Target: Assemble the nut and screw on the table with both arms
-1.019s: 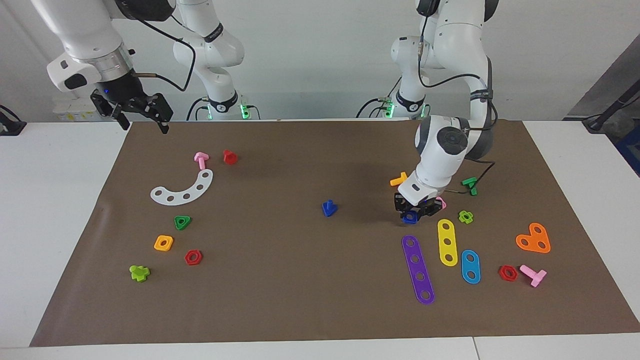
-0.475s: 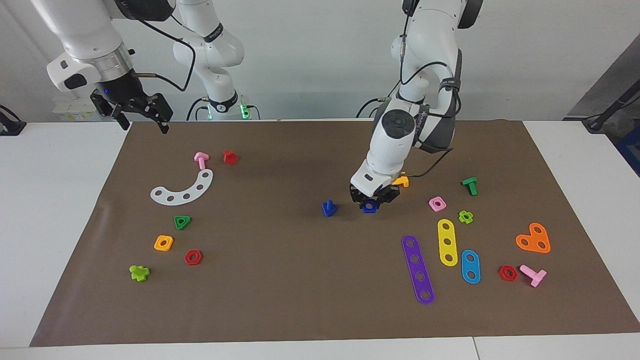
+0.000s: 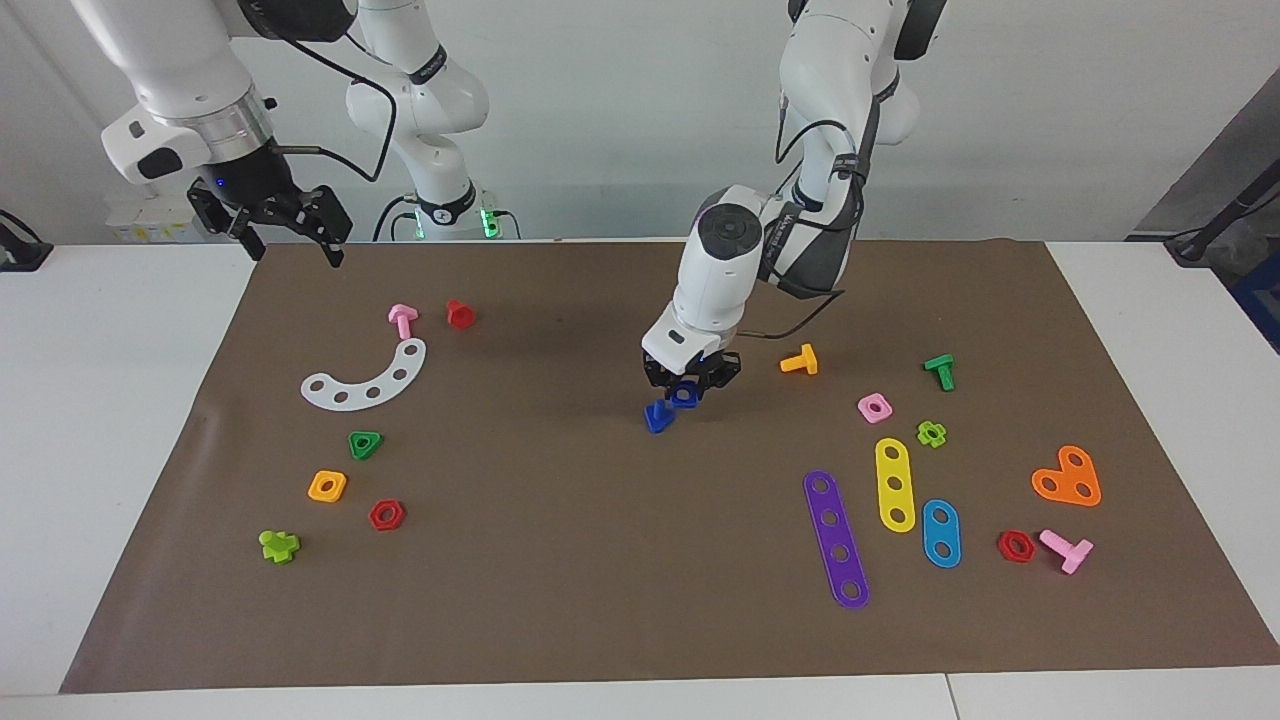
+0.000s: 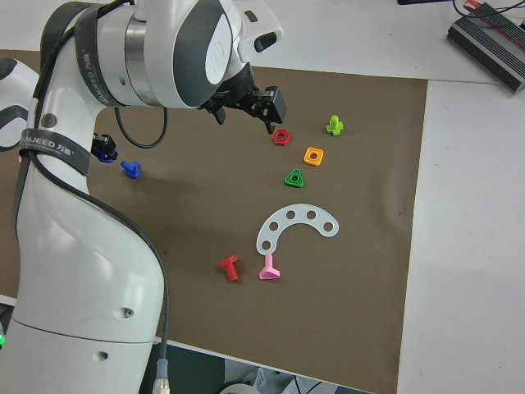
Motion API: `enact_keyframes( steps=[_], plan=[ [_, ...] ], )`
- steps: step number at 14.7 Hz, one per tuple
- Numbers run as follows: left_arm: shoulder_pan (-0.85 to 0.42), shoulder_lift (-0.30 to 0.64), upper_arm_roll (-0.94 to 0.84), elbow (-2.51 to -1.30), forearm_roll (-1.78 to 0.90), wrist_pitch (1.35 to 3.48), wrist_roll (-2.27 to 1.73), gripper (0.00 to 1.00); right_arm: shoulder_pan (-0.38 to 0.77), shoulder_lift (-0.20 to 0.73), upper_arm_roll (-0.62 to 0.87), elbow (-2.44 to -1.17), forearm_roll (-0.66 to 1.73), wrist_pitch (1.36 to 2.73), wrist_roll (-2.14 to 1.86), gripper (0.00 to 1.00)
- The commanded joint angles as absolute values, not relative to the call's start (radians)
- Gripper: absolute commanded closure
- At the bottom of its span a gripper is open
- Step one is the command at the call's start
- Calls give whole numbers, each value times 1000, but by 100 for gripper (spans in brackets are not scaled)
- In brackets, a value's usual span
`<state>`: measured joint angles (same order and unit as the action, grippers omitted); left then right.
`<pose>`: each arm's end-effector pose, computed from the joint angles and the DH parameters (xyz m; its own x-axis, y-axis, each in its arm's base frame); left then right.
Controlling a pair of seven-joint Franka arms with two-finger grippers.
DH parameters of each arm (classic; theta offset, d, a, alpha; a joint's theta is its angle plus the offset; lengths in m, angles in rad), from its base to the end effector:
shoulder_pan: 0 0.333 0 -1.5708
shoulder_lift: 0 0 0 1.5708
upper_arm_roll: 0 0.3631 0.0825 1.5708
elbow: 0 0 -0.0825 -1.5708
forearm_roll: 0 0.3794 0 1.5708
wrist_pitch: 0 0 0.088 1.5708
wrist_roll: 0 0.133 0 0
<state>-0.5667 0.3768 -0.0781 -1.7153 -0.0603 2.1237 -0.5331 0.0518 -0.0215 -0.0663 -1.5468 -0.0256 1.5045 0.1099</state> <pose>0.5384 -0.4031 0.3936 0.9970 -0.0755 -0.0145 -0.0740 -0.9936 0.0854 0.5350 -0.0118 0.6627 0.9919 -0.1257 -0.0181 -0.1252 -0.9918 0.0263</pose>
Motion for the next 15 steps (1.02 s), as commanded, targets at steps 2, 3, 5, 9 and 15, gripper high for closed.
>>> enact_keyframes(
  steps=[2,3,5,9,15],
  plan=[
    [-592,425,-60,-1657,-77,2129,-546,91,55,-38,-78,-1565,-23,1506,87,0],
    [-592,434,-60,-1646,-75,2123,-546,91,55,-38,-78,-1565,-21,1506,90,0],
    [-601,439,-58,-1643,-71,2121,-548,91,55,-38,-77,-1565,-21,1505,87,0],
    [-600,456,-55,-1611,-57,2117,-546,91,61,-38,-75,-1565,-21,1505,87,0],
    [-600,460,-55,-1621,-43,2121,-548,91,61,-38,-75,-1565,-21,1505,87,0]
  ],
)
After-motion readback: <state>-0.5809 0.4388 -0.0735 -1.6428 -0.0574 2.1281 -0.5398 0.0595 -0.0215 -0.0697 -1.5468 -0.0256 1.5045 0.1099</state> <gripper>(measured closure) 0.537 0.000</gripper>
